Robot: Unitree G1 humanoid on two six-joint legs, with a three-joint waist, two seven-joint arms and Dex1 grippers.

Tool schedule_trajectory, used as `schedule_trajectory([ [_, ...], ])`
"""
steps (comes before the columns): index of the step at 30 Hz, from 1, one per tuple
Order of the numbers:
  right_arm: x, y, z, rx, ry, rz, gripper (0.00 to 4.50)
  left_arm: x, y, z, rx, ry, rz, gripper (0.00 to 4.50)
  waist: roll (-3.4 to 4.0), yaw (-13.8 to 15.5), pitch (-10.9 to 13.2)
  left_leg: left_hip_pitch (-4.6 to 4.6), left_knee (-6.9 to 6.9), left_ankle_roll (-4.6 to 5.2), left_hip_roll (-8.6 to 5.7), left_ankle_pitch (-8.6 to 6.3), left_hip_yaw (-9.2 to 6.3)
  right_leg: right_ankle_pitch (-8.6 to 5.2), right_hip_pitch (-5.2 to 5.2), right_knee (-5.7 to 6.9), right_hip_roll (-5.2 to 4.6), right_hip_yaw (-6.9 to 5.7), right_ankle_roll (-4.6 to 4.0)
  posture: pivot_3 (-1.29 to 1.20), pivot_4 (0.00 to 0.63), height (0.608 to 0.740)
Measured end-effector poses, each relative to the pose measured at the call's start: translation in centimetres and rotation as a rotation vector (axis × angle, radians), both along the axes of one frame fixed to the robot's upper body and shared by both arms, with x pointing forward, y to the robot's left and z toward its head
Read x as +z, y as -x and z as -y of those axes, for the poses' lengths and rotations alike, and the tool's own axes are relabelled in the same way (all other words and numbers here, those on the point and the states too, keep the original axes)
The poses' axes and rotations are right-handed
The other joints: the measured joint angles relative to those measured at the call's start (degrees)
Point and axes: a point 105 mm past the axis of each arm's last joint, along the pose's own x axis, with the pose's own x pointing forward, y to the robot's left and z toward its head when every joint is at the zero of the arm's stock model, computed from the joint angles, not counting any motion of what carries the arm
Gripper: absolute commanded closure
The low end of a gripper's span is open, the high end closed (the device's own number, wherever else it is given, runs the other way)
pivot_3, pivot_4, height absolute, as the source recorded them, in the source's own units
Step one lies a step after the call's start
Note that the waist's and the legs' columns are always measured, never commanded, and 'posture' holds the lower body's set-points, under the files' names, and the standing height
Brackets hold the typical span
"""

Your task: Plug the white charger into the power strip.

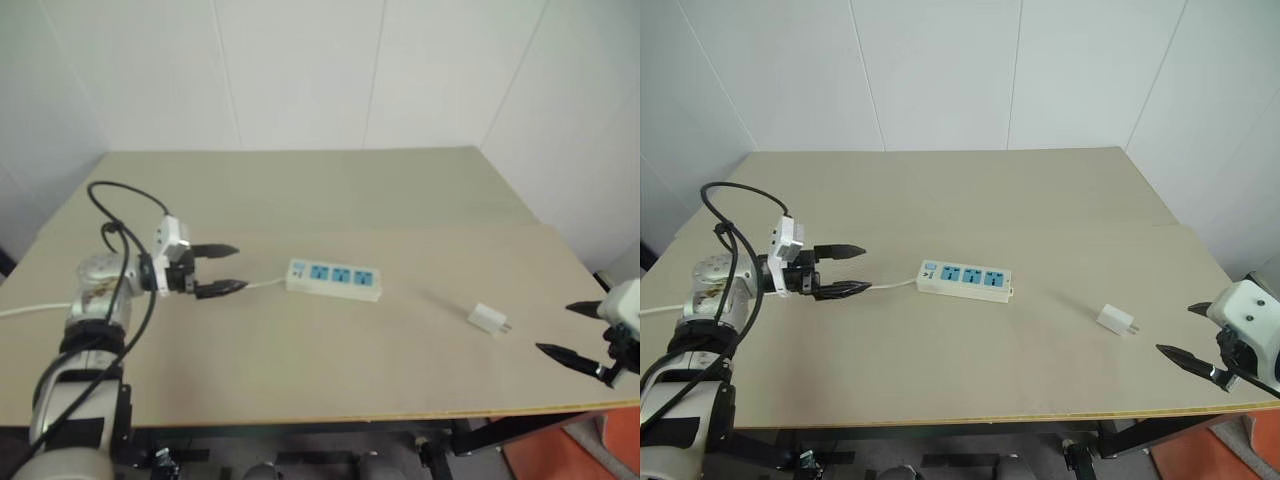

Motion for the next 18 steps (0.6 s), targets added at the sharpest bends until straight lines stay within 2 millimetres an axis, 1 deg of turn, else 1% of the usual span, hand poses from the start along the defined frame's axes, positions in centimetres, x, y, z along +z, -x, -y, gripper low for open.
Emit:
schedule_trajectory([
  [3,0.1,0.0,-0.2,0.005,0.003,0.001,0.00,-0.3,-0.3,0.1,0.006,-0.020,0.014,0.08,0.00,0.0,0.0,-0.01,0.00,0.00,0.00,0.00,0.00,0.00,0.00,0.00,0.00,0.00,0.00,0.00,0.150,0.740],
  [9,-0.1,0.1,-0.2,0.002,0.008,-0.011,0.00,0.0,-0.8,0.3,0.013,-0.034,0.049,0.08,0.00,0.0,0.0,-0.01,0.01,0.00,-0.01,0.00,0.00,0.00,0.00,0.00,0.00,0.00,0.00,0.00,0.150,0.740],
  [18,-0.5,0.4,-0.2,0.002,0.015,-0.029,0.00,-0.8,-1.2,0.5,0.024,-0.034,0.039,0.08,0.00,0.0,0.0,-0.01,0.01,0.00,-0.01,0.00,0.00,0.00,0.00,0.01,0.00,0.00,0.00,0.00,0.150,0.740],
])
